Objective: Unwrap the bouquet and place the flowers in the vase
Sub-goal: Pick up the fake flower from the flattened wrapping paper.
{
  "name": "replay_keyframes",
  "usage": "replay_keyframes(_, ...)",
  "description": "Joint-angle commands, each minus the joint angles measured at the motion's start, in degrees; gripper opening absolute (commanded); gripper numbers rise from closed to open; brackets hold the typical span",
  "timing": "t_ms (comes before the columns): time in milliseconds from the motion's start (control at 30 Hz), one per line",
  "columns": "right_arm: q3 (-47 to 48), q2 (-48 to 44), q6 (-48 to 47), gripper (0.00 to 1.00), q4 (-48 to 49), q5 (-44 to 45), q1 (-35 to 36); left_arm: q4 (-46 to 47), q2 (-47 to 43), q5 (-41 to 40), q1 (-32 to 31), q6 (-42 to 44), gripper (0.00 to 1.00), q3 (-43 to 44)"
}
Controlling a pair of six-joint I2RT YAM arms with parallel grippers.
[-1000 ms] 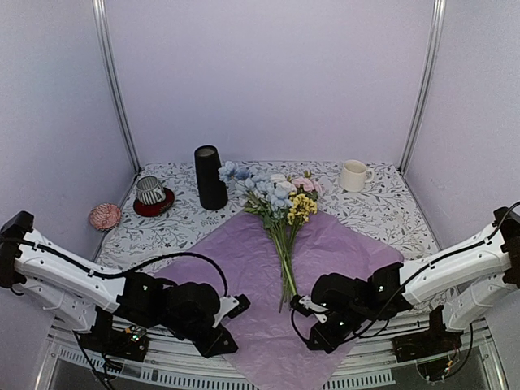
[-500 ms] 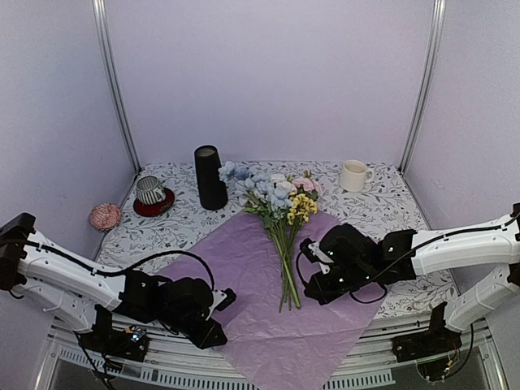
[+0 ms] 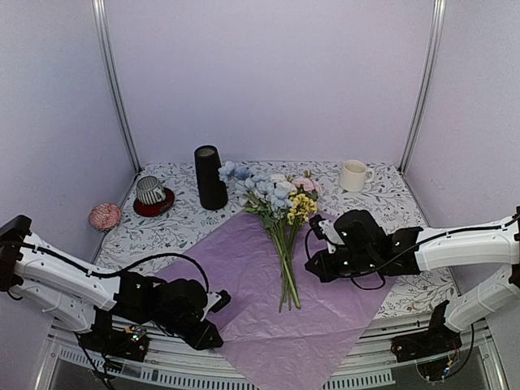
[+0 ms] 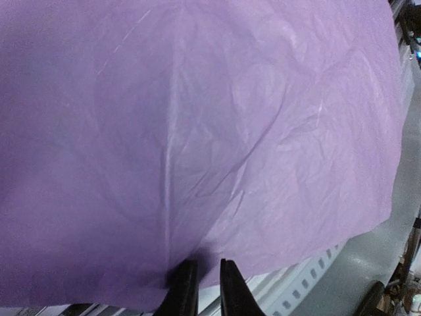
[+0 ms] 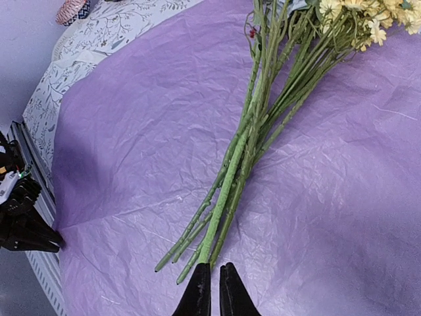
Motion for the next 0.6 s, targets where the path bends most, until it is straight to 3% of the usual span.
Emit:
replay_keyframes(0,-0.6,0.2,-2.9,0.07,6.7,0.0,-0.9,1.1,-0.9,0.5,0.7,-1.6,0.15,-1.3)
replay_keyframes(200,4.9,5.6,-4.1,0.06,5.7,-0.5,-1.7,-2.2,-3.9,-4.2,0.9,-0.4,0.16,1.9)
replay_keyframes(367,9.6,9.3,-5.2,0.06,5.3,-1.2,-3.7,-1.4,-5.8,-6.0,5.9,1.6,0.17,1.9)
replay_keyframes(567,12.2,12.5,-7.6,0.18,8.5,-3.1,-6.1,1.2,-8.9,-11.6,9.8,3.2,0.19,2.7)
